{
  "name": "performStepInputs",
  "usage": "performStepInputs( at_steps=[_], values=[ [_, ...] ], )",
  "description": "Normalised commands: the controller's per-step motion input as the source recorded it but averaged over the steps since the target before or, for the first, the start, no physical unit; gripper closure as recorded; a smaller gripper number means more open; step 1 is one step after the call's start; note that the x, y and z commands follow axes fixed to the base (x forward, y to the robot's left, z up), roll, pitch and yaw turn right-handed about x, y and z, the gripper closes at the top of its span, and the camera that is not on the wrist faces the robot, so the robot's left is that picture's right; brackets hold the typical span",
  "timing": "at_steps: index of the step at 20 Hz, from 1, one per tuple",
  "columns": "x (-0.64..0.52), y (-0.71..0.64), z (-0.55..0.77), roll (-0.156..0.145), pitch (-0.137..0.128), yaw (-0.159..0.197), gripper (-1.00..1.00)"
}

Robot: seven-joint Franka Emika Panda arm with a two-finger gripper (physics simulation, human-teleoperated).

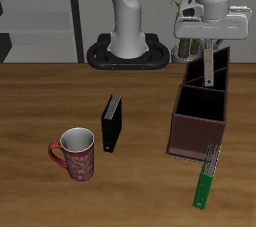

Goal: Place the yellow book into the left desk caddy's back compartment

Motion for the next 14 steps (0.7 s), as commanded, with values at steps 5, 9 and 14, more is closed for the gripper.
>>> performStepInputs(
  at_steps=[5, 9, 14],
  values=[
    [0.05, 0.05, -0.08, 0.007, 0.013, 0.005, 1.0],
    [-0.01, -0.02, -0.03, 0.0, 0.009, -0.017, 1.0],
    [0.05, 0.16, -0.09, 0.032, 0.019, 0.013, 1.0]
  ],
)
